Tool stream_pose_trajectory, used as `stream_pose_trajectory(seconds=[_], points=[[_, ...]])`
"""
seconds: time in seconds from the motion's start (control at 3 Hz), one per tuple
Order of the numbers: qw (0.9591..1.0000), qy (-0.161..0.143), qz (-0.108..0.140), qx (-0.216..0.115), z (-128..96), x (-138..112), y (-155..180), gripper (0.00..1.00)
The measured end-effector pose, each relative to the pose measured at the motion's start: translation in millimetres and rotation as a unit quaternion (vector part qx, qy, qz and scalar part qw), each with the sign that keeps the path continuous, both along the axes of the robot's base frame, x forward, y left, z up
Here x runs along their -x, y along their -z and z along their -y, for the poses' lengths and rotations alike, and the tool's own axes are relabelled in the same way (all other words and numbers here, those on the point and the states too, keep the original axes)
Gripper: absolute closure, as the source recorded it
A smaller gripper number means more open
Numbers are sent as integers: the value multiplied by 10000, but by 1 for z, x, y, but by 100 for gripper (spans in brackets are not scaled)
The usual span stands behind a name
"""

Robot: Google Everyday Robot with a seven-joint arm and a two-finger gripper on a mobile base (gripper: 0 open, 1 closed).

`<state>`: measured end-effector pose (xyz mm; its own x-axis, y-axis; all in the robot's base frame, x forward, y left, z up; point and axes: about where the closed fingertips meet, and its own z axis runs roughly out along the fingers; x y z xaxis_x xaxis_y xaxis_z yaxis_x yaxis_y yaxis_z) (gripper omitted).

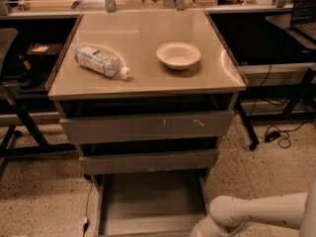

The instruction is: Close bottom drawer

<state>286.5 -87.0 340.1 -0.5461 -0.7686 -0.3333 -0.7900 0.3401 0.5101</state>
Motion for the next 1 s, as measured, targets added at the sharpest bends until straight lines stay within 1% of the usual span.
stream_pose_trajectory(seconds=[0.33,0.67,1.0], points=[[10000,-3,-5,-1,0,1,0,100],[9997,109,-153,-125,-3,1,30,100],[9983,374,-306,-319,-2,-13,91,100]])
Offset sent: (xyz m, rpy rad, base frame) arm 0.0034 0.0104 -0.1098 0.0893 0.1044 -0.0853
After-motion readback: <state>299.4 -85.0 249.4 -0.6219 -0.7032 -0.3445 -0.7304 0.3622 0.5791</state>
